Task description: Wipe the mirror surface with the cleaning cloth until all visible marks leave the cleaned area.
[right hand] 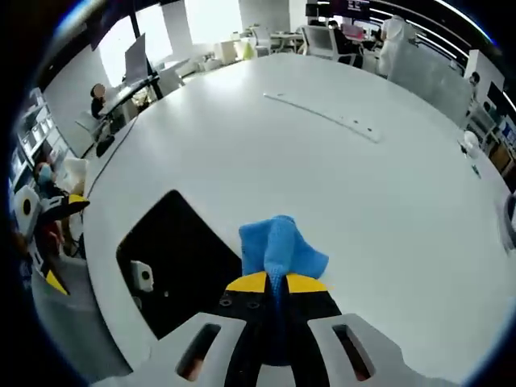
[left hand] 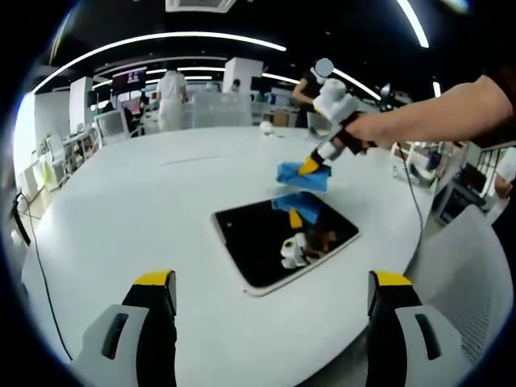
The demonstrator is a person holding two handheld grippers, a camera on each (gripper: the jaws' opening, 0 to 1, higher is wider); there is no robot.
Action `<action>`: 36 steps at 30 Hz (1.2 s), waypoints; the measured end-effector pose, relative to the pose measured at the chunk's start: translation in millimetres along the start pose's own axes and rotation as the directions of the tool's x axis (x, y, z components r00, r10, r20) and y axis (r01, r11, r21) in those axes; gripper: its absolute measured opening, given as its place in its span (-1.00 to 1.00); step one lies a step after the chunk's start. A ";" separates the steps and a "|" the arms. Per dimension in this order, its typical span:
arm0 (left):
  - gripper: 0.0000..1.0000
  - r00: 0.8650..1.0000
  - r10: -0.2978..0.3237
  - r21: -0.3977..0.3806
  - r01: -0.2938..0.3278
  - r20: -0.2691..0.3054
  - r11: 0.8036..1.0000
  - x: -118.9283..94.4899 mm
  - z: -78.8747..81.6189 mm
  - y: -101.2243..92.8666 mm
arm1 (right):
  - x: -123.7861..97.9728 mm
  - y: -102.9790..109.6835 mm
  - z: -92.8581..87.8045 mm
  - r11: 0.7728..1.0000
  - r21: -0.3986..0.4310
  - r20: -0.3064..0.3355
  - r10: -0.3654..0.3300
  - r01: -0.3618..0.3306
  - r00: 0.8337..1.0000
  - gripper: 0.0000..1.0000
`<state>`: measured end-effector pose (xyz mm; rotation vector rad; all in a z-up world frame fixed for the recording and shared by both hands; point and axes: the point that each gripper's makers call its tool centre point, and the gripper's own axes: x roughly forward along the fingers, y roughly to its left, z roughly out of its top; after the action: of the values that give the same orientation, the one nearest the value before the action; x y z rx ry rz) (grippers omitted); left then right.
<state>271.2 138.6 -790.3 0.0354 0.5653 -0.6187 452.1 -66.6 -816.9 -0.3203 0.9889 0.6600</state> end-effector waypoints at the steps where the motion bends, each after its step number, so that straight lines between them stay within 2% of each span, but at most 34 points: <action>1: 0.99 1.000 0.000 0.000 0.000 0.000 1.000 0.2 -0.3 0.4 | -0.2 -0.7 -0.9 1.000 0.002 -0.002 -0.001 0.001 1.000 -0.97; 14: 0.99 1.000 -0.001 0.008 0.001 -0.002 1.000 0.8 -1.3 0.7 | -9.6 -15.8 -11.8 0.999 0.022 -0.006 -0.023 0.023 1.000 -0.97; 36: 0.99 1.000 -0.010 0.017 0.010 -0.011 1.000 -0.6 -0.4 -4.2 | -37.9 -59.8 -57.3 0.994 0.085 -0.031 -0.073 0.076 0.997 -0.97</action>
<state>268.2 135.6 -789.8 0.0521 0.5715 -0.6334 438.3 -156.7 -817.2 -0.2895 1.0240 0.5449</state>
